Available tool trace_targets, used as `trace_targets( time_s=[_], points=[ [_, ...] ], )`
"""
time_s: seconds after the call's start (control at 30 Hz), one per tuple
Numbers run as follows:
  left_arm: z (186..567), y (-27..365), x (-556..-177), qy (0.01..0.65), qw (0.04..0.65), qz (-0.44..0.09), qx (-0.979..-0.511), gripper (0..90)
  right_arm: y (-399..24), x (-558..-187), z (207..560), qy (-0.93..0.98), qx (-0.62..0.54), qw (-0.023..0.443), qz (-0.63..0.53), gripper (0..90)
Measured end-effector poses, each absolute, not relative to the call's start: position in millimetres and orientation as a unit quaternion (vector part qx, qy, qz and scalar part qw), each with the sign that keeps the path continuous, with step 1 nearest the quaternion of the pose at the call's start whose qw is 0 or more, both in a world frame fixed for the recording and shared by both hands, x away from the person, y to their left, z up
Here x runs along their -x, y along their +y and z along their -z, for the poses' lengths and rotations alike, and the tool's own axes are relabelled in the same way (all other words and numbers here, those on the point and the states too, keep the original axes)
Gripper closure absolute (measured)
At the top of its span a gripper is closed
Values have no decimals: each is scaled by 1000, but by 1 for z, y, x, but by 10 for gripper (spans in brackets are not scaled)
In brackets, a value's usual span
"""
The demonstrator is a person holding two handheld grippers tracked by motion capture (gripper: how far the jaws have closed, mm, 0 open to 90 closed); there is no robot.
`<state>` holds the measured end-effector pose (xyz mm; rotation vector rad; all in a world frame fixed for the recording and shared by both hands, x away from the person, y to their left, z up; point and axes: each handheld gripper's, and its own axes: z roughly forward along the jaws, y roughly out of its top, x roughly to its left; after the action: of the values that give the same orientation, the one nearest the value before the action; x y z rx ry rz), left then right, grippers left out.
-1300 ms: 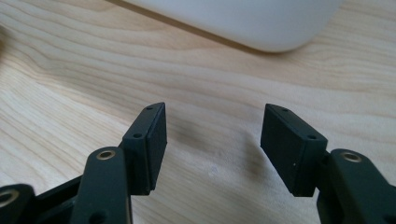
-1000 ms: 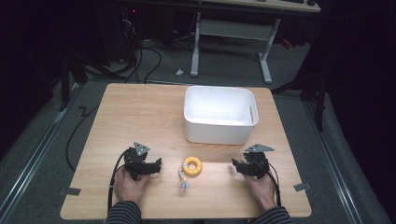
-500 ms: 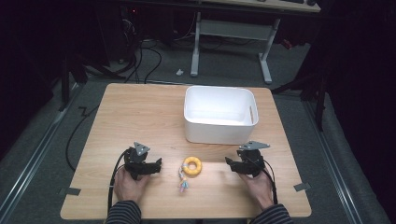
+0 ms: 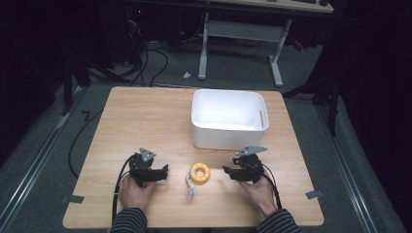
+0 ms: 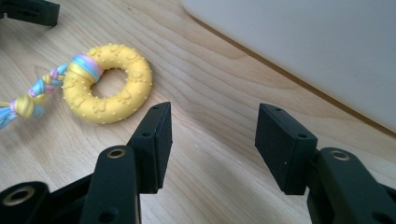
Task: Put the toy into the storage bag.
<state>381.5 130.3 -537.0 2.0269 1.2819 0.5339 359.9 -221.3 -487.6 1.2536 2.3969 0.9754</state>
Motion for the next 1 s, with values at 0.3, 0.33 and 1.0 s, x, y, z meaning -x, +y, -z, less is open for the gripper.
trace_targets(
  time_s=[0.3, 0.33, 1.0],
  points=[
    [537, 130, -382, 491, 336, -205, -777, 113, -199, -366, 484, 843, -405, 119, -332, 477],
    [537, 130, -382, 492, 336, -205, -777, 113, -196, -367, 483, 843, -405, 116, -334, 478],
    [537, 130, -382, 491, 336, -205, -777, 113, -157, -383, 490, 870, -388, 71, -296, 512]
  ],
)
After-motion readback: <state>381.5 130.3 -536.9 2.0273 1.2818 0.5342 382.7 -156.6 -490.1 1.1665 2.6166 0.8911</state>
